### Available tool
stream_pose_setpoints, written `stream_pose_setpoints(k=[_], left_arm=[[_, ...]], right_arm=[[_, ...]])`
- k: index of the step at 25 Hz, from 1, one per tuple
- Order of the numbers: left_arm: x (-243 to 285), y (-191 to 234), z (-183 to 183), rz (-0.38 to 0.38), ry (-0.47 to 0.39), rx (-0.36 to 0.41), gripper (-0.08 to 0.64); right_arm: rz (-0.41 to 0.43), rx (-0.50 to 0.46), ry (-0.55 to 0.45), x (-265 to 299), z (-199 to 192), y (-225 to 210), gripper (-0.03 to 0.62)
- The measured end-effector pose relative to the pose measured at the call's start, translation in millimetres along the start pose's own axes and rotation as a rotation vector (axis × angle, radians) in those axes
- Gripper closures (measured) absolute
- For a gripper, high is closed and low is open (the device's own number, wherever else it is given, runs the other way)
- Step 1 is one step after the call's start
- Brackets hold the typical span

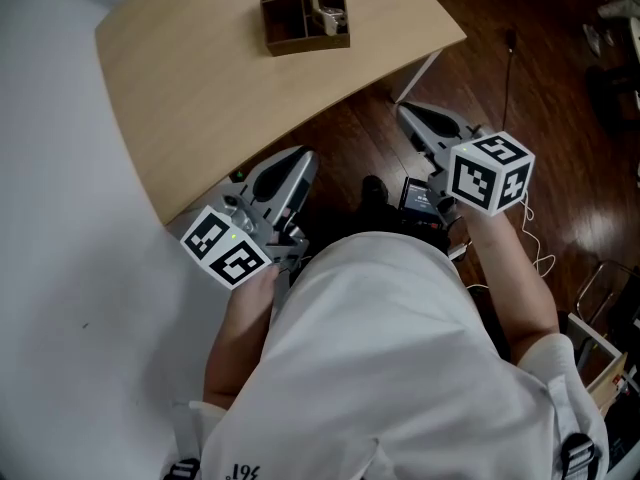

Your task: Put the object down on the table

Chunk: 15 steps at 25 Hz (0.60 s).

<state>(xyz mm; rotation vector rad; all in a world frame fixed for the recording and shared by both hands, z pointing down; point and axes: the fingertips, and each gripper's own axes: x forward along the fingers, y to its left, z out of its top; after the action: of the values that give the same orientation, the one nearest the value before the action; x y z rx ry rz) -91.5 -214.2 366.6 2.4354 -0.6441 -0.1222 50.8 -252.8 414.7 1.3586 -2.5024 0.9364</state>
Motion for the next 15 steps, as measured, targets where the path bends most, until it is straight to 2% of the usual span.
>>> stream_pose_setpoints(k=[15], left_arm=[[-8, -12, -9, -0.028, 0.025, -0.005, 0.558]], right_arm=[[0.043, -0.033, -0.092, -32, 29, 23, 0.589]])
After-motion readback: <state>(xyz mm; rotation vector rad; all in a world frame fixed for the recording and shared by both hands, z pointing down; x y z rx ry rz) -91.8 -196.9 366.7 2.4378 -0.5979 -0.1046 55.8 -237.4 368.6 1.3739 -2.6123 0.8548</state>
